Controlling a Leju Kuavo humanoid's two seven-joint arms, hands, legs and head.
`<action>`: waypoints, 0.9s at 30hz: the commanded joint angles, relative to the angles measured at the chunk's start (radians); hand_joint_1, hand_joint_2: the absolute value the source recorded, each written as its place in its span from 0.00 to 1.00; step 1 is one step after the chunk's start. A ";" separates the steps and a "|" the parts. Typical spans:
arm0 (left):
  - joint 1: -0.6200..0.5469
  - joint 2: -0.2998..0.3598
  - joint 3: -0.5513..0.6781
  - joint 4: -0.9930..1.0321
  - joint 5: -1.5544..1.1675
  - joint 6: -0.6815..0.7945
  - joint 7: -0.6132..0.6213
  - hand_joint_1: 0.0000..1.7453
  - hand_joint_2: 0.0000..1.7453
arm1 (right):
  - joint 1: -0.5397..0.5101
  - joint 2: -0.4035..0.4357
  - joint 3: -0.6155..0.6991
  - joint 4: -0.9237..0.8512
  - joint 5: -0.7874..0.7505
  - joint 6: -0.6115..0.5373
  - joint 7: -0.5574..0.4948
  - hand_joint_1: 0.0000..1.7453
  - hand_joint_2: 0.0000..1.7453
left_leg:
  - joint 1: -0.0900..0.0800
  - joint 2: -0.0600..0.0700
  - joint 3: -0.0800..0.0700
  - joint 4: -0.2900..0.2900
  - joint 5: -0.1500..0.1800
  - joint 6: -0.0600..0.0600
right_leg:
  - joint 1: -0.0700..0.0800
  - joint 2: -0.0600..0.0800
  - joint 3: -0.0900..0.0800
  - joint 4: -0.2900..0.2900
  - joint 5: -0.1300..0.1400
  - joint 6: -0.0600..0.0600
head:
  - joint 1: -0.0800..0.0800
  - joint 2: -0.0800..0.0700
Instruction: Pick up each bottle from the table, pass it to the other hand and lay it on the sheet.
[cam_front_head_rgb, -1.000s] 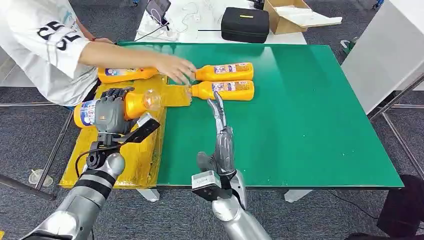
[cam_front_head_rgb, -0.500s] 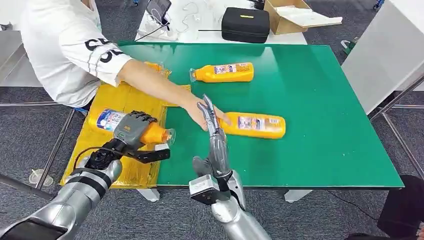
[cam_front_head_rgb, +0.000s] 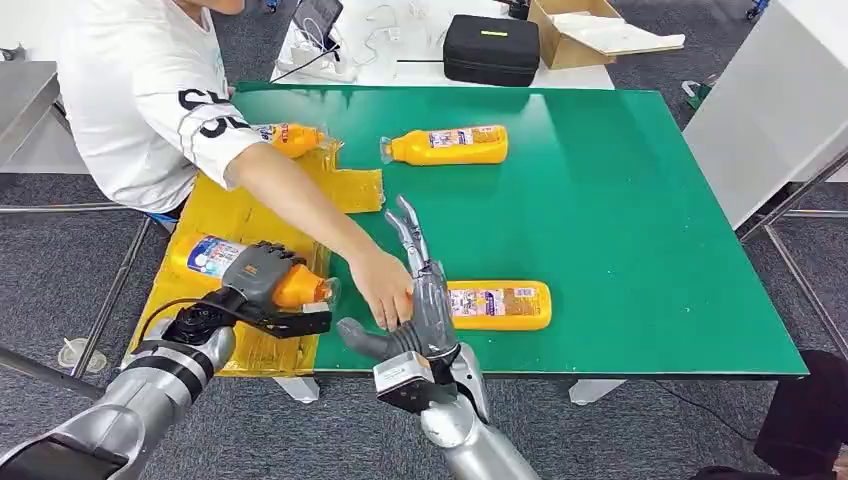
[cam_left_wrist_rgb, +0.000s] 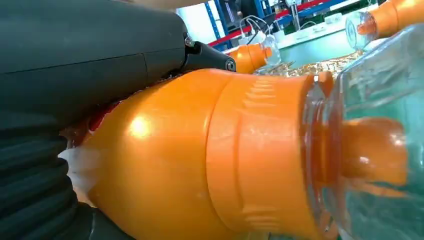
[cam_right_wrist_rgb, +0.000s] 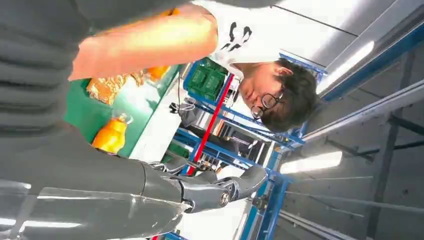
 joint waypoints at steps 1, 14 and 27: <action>-0.047 0.009 -0.021 0.072 0.051 -0.088 -0.022 1.00 1.00 | -0.028 -0.021 0.018 0.063 -0.007 0.012 0.002 0.00 1.00 | 0.000 0.001 0.005 0.000 -0.002 0.001 | 0.001 0.000 0.005 -0.001 -0.001 -0.001 | 0.000 0.000; -0.004 0.006 0.063 0.069 0.222 -0.255 -0.081 0.00 0.00 | -0.043 -0.006 0.026 0.128 -0.014 0.039 0.001 0.00 1.00 | -0.001 0.003 0.007 -0.002 -0.002 0.001 | 0.000 0.002 0.007 -0.001 -0.001 -0.001 | 0.000 0.000; 0.028 0.026 0.157 0.023 0.464 -0.487 -0.217 0.00 0.00 | -0.063 0.004 0.020 0.186 -0.031 0.050 -0.020 0.00 1.00 | -0.001 0.002 0.010 -0.002 -0.001 0.001 | 0.000 0.002 0.010 -0.001 0.000 -0.001 | 0.000 0.000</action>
